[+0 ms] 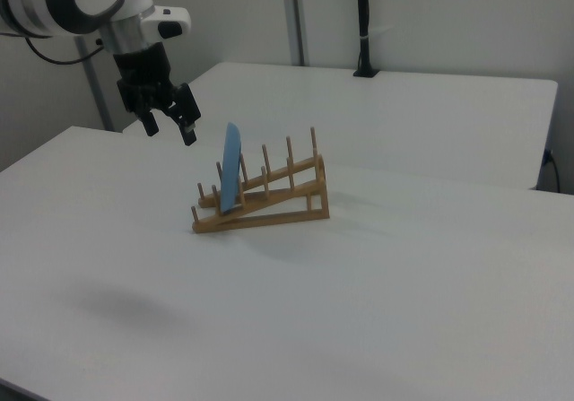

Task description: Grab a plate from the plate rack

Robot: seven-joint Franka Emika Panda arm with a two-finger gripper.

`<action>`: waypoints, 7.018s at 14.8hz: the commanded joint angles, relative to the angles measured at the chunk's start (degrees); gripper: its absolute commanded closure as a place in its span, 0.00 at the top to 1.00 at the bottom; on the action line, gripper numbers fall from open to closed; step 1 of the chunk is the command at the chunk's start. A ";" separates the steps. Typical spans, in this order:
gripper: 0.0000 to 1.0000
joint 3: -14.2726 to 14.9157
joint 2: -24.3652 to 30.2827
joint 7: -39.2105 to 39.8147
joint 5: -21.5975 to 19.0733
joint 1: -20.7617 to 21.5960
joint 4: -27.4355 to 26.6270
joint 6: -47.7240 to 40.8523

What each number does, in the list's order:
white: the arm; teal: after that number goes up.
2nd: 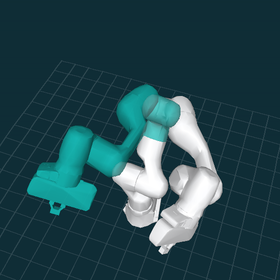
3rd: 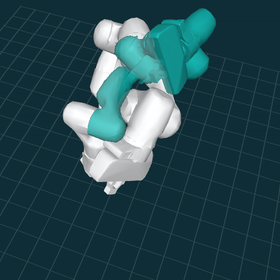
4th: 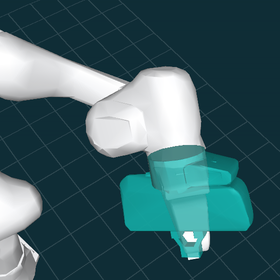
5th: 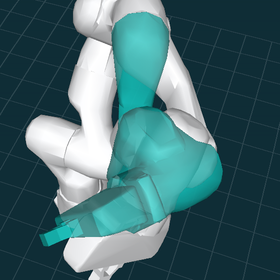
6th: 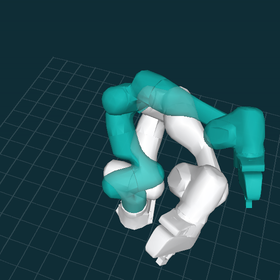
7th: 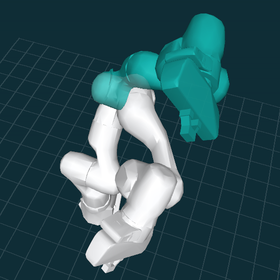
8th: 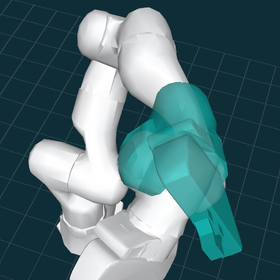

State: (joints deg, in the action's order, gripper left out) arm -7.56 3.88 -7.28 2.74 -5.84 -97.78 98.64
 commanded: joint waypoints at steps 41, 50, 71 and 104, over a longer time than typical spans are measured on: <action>0.00 0.00 -18.82 -6.08 16.06 5.31 -0.22 36.80; 0.00 -0.26 -12.06 -0.02 15.01 1.72 -0.40 32.43; 0.00 11.08 -16.34 54.48 -17.33 -14.28 -4.88 0.49; 1.00 11.25 -0.98 -2.39 -0.22 2.75 1.98 -4.16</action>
State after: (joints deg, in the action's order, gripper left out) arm 2.57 1.46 -8.41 -3.04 -6.38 -94.90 94.99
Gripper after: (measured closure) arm 0.000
